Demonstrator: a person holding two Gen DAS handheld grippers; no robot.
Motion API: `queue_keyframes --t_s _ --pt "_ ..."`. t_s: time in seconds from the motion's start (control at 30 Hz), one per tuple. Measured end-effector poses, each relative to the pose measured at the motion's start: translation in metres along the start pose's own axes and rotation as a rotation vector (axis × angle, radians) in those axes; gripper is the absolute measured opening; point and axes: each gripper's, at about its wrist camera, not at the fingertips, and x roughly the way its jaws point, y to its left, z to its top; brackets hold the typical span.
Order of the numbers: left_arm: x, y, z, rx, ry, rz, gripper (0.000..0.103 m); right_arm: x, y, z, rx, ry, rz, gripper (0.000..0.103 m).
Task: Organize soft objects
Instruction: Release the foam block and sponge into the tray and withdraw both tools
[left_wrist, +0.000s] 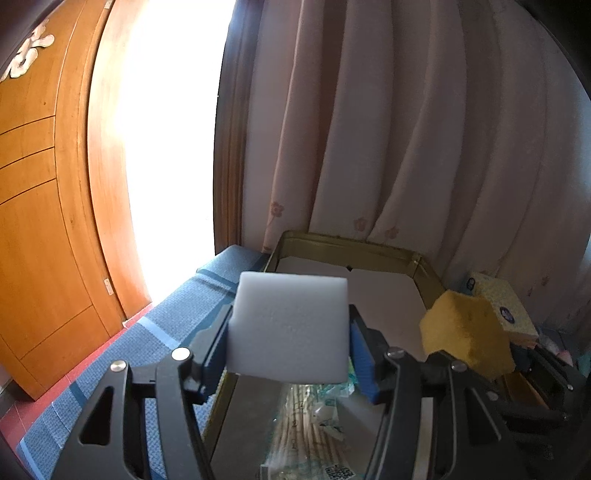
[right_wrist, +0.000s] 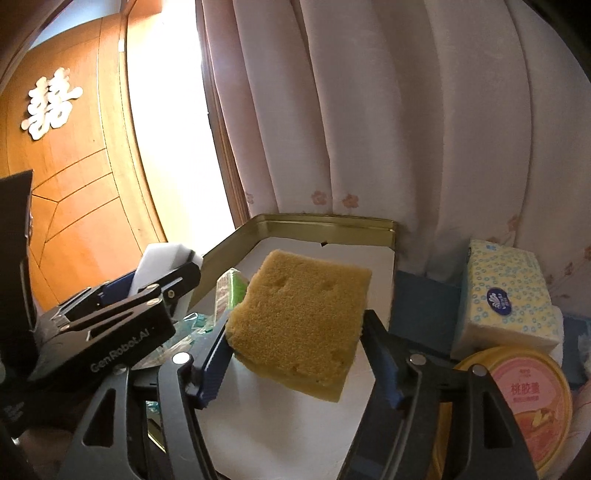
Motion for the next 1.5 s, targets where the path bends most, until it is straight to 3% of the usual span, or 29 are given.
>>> queue_keyframes --t_s 0.2,0.23,0.3,0.4,0.6,0.8,0.93,0.97,1.03,1.2,1.5 --pt "-0.005 -0.003 0.0 0.01 -0.018 0.008 0.062 -0.012 -0.005 0.0 0.038 -0.035 0.041 0.08" --pt "-0.005 -0.005 0.0 0.016 -0.021 0.011 0.065 -0.013 -0.007 0.0 0.049 -0.039 0.05 0.08" --pt "-0.009 -0.009 -0.001 0.033 -0.042 0.016 0.084 -0.015 -0.009 0.0 0.07 -0.051 0.051 0.08" --pt "-0.019 -0.015 -0.002 0.054 -0.105 0.001 0.103 -0.028 -0.01 0.001 0.089 -0.119 0.01 0.08" --pt "-0.034 -0.018 -0.002 0.065 -0.186 -0.076 0.103 -0.074 -0.026 -0.004 0.165 -0.321 -0.215 0.089" --pt "-0.057 0.028 0.0 -0.185 -0.336 -0.087 0.103 -0.105 -0.018 -0.011 0.136 -0.453 -0.39 0.089" --pt "-0.064 0.056 -0.005 -0.343 -0.403 0.04 0.103 -0.108 -0.012 -0.012 0.104 -0.476 -0.457 0.089" --pt "-0.063 0.06 -0.006 -0.363 -0.402 0.079 0.103 -0.108 -0.01 -0.013 0.099 -0.476 -0.466 0.089" --pt "-0.058 0.059 -0.005 -0.362 -0.379 0.084 0.103 -0.108 -0.007 -0.014 0.088 -0.483 -0.48 0.089" --pt "-0.044 0.032 0.001 -0.225 -0.336 0.073 0.103 -0.11 -0.004 -0.014 0.041 -0.469 -0.5 0.09" --pt "-0.029 -0.002 0.0 -0.086 -0.231 -0.008 0.103 -0.099 -0.007 -0.021 -0.002 -0.368 -0.526 0.09"
